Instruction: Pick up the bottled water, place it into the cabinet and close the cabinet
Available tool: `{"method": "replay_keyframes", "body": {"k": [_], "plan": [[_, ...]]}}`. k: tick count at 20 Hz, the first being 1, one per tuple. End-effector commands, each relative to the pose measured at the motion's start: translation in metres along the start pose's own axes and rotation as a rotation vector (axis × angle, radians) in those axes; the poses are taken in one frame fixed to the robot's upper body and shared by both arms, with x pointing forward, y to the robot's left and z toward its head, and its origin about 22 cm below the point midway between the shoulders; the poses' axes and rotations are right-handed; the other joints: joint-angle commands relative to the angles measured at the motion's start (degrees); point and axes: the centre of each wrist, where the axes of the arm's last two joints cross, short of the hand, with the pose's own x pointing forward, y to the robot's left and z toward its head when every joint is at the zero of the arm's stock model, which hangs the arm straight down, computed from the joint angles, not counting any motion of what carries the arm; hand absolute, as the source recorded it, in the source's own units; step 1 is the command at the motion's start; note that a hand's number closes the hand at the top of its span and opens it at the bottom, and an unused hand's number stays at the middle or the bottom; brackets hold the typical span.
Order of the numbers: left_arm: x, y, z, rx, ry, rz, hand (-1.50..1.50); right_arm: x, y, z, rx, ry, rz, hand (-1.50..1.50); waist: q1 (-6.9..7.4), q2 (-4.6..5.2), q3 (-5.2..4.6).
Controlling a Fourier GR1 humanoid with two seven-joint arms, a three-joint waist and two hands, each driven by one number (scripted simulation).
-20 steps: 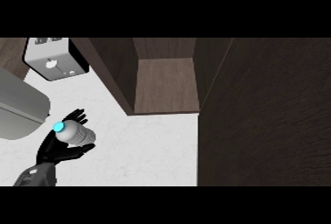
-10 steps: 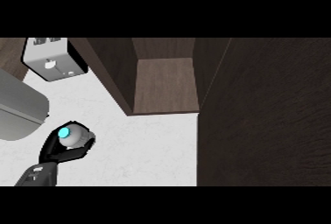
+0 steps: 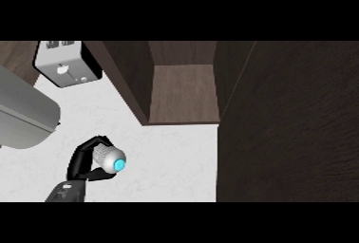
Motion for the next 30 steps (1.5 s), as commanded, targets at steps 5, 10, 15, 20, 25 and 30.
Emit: {"method": "replay_keyframes", "body": {"k": [5,10,15,20,25,30], "plan": [[0.0,-0.081,0.007,-0.065,0.005,0.14,1.5,0.013,-0.001,-0.001,-0.015,-0.036,0.03,-1.5,0.56,0.11,-0.55],[0.01,-0.096,-0.005,-0.085,-0.025,0.208,1.5,0.019,-0.002,0.001,0.012,-0.023,0.012,-1.5,0.3,-0.01,-0.58],[0.045,-0.121,-0.049,-0.073,-0.012,0.244,1.5,0.024,0.0,0.005,0.007,-0.012,0.001,-1.5,-0.25,-0.14,-0.58],[0.086,-0.155,-0.079,-0.086,0.004,0.214,1.5,0.034,-0.006,-0.005,-0.009,-0.052,0.024,-1.5,0.28,0.32,-0.6],[0.11,-0.184,-0.09,-0.05,0.036,0.194,1.5,0.033,-0.012,0.001,0.008,-0.037,0.015,-1.5,-0.75,0.54,-0.62],[0.153,-0.199,-0.144,-0.011,0.032,0.145,1.5,0.027,-0.013,0.005,-0.022,-0.062,0.019,-1.5,-1.55,0.78,-0.61]]}}
